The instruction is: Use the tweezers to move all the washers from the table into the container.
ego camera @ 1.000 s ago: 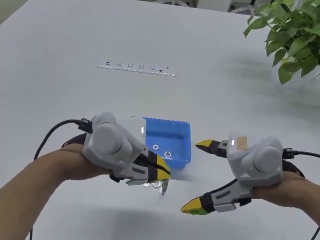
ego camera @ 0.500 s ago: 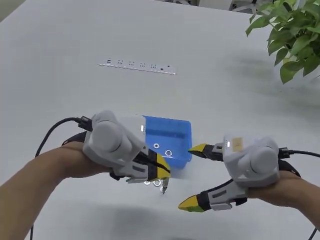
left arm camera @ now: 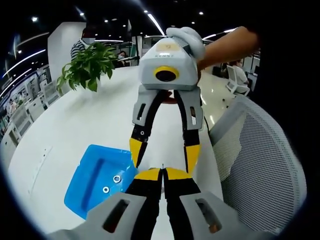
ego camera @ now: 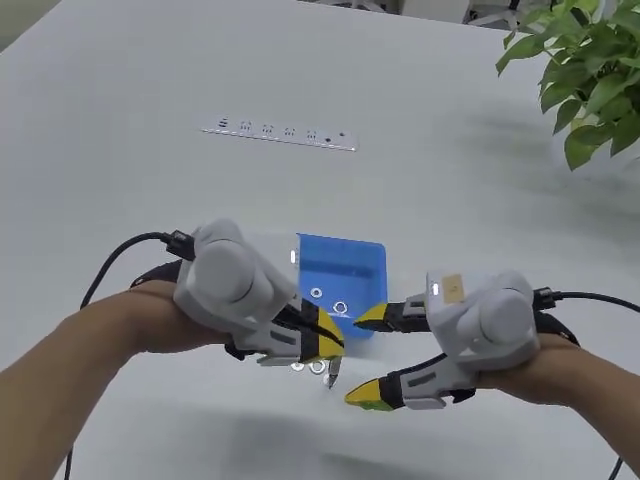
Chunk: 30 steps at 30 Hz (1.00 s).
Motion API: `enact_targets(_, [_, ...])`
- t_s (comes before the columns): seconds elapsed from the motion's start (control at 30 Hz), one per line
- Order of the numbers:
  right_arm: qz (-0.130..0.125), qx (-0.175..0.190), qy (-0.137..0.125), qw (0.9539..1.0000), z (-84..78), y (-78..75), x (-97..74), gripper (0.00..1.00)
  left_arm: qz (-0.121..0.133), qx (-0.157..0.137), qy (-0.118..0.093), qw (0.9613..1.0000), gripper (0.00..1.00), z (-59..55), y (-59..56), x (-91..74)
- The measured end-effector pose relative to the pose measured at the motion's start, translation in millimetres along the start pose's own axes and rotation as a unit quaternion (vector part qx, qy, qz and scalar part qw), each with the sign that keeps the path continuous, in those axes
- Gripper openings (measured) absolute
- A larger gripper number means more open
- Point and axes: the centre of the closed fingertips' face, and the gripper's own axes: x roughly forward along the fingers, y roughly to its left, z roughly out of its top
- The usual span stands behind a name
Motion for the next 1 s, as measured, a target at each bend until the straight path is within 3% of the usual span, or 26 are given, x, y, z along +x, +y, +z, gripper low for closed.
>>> enact_targets(0.2, [0.017,-0.004,0.008,0.9998,0.5,2.4,6.1,0.31,-0.002,0.004,0.002,1.0,0.05,-0.1,0.4,0.0])
enact_targets(0.67, [0.031,0.001,0.011,0.9995,5.1,3.1,19.0,0.12,-0.004,0.006,0.005,1.0,0.05,-0.1,-0.3,-0.2])
enact_targets(0.87, [0.036,0.017,0.014,0.9991,5.0,3.7,20.3,0.09,-0.004,0.008,0.007,0.9999,0.05,-0.4,-0.8,-0.5])
enact_targets(1.0, [0.038,0.014,0.029,0.9987,3.5,4.1,21.2,0.09,-0.005,0.009,0.008,0.9999,0.05,0.0,-1.0,-0.2])
